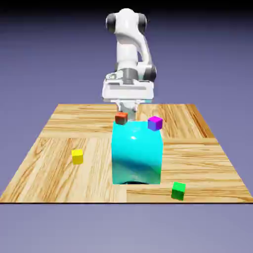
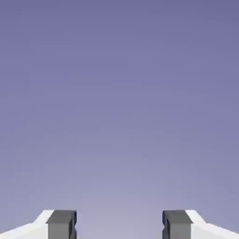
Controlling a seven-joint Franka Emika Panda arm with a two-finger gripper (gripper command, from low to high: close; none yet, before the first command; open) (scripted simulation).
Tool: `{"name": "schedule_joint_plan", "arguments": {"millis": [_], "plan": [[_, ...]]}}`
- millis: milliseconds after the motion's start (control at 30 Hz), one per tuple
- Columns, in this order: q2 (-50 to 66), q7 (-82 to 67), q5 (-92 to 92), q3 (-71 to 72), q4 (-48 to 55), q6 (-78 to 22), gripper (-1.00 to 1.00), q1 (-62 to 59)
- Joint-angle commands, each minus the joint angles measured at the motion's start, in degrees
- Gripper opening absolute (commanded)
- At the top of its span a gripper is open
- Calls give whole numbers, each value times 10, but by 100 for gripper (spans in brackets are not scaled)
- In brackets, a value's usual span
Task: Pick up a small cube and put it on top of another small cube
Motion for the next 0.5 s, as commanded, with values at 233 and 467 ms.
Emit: {"name": "schedule_joint_plan", "arguments": {"millis": [233,467], "plan": [[166,79,66,-100,37,-138,0,-115],[311,149,124,-188,70,-258,0,-216]]}}
